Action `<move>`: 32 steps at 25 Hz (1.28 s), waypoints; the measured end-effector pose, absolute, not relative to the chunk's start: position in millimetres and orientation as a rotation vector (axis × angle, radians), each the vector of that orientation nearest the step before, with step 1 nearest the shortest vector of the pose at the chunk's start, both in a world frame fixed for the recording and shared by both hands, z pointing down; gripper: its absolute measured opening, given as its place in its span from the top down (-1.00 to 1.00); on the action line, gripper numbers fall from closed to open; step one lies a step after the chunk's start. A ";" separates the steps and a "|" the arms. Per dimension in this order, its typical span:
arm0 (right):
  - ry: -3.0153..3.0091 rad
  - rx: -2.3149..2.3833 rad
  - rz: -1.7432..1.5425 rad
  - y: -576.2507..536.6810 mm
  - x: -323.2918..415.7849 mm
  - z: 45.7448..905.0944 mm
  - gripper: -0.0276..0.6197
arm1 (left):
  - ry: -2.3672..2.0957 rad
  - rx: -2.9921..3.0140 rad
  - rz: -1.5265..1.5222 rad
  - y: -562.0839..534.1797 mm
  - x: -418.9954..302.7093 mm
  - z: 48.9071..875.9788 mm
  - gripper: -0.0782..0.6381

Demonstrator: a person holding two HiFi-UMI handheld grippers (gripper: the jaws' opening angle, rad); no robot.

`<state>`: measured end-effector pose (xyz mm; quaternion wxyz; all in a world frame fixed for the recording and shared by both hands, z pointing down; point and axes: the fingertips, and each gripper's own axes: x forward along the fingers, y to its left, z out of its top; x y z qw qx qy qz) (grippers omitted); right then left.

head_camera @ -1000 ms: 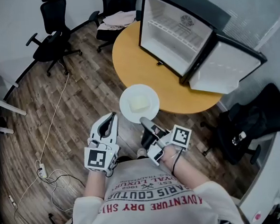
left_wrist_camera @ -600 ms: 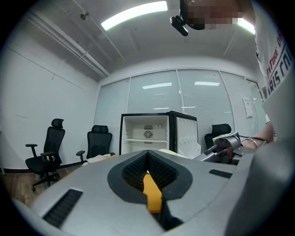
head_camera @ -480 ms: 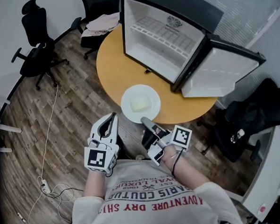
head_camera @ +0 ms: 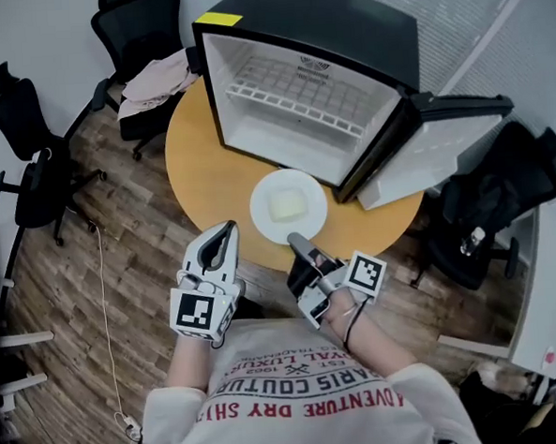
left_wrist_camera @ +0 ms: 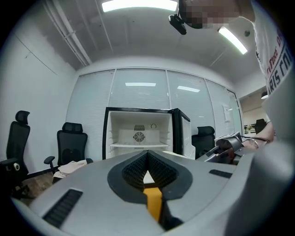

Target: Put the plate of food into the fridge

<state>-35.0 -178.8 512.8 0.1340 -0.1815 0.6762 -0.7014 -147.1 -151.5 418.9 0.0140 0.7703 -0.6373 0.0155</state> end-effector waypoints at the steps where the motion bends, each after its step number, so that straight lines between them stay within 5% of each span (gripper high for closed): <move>1: 1.944 -0.543 -2.016 -185.1 -41.7 510.0 0.80 | -1.956 2.418 0.044 -160.8 -155.5 416.0 0.71; 14: 1.729 -0.794 -1.824 -244.2 -112.3 500.1 0.80 | -1.533 2.702 0.063 -250.8 -228.3 408.9 0.71; 32: 1.685 -0.872 -1.761 -301.0 -111.0 489.5 0.80 | -1.437 2.732 0.036 -299.6 -225.5 404.2 0.71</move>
